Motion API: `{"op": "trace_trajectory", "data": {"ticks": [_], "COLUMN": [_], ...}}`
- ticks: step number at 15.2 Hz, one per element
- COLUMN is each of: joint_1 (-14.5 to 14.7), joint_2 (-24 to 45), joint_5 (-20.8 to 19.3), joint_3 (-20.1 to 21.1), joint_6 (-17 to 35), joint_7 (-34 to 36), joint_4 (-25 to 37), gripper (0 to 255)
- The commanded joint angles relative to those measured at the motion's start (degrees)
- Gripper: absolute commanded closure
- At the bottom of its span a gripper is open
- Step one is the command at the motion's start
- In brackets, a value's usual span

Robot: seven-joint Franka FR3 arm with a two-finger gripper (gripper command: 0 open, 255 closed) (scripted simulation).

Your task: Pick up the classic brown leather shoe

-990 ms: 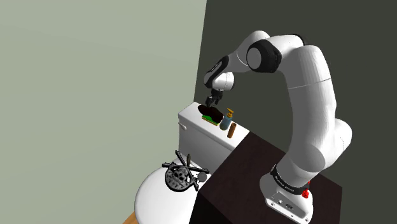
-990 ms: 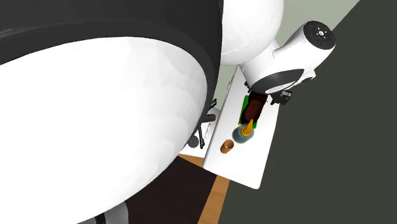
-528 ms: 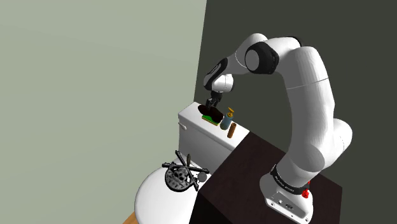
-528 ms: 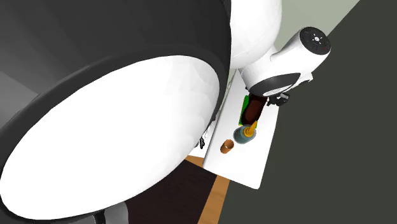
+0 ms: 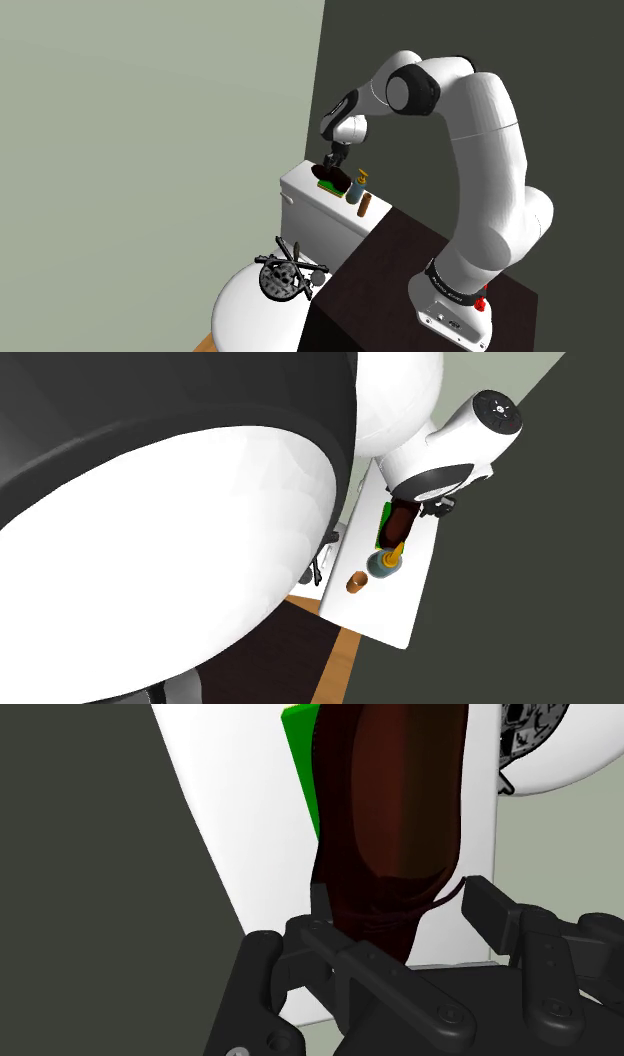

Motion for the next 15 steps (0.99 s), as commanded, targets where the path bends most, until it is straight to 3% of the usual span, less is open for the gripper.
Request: {"op": "trace_trajectory", "data": {"ticks": [1,15], "joint_1": [0.3,2.3], "joint_2": [-1.2,-8.8], "joint_5": [-0.4,-3.2], "joint_3": [-0.4,-3.2], "joint_6": [-0.7,-6.3], "joint_7": [0.2,2.5], "joint_4": [-0.5,-2.5], "gripper": [255,255]}}
